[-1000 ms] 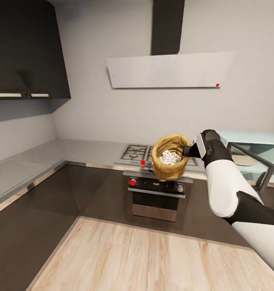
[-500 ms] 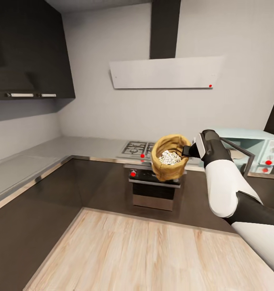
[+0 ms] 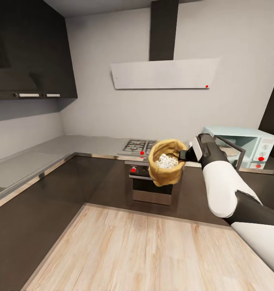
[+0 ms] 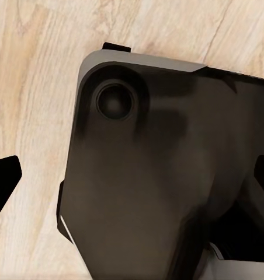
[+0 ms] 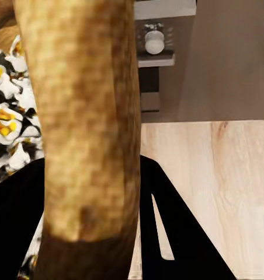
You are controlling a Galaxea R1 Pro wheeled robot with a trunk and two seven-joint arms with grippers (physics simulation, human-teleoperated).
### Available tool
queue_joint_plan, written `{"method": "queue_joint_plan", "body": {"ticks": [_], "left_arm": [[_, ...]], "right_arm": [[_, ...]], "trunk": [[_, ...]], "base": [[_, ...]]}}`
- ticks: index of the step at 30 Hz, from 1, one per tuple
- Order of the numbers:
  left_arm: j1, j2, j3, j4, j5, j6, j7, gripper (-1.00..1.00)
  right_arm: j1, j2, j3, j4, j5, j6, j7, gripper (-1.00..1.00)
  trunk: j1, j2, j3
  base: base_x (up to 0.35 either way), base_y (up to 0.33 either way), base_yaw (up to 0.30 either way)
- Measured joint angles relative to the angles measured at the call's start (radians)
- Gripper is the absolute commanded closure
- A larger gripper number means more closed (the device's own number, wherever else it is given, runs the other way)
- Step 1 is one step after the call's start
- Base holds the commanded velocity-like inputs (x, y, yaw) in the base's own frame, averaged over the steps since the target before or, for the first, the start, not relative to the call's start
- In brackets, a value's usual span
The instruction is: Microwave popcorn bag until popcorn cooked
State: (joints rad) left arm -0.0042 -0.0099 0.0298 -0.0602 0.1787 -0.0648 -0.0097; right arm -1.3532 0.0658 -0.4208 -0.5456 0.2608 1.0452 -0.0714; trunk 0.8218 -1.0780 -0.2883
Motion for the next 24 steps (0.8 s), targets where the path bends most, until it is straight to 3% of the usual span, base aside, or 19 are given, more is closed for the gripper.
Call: {"method": "queue_joint_plan", "body": {"ticks": [8, 15, 24], "left_arm": [[0.000, 0.001, 0.000, 0.000, 0.000, 0.000, 0.000, -1.00], [0.000, 0.000, 0.000, 0.000, 0.000, 0.000, 0.000, -1.00], [0.000, -0.001, 0.001, 0.000, 0.000, 0.001, 0.001, -1.00]], "right_arm": [[0.000, -0.018, 0.000, 0.157, 0.004, 0.000, -0.002, 1.00], [-0.001, -0.051, 0.000, 0.183, 0.003, 0.000, -0.001, 1.00], [0.025, -0.056, -0.001, 0.182, 0.013, 0.000, -0.001, 1.00]], "trunk": [[0.000, 0.000, 0.000], [0.000, 0.000, 0.000], [0.001, 0.000, 0.000]], "base": [[0.000, 0.000, 0.000], [-0.020, 0.000, 0.000], [-0.319, 0.000, 0.000]]}}
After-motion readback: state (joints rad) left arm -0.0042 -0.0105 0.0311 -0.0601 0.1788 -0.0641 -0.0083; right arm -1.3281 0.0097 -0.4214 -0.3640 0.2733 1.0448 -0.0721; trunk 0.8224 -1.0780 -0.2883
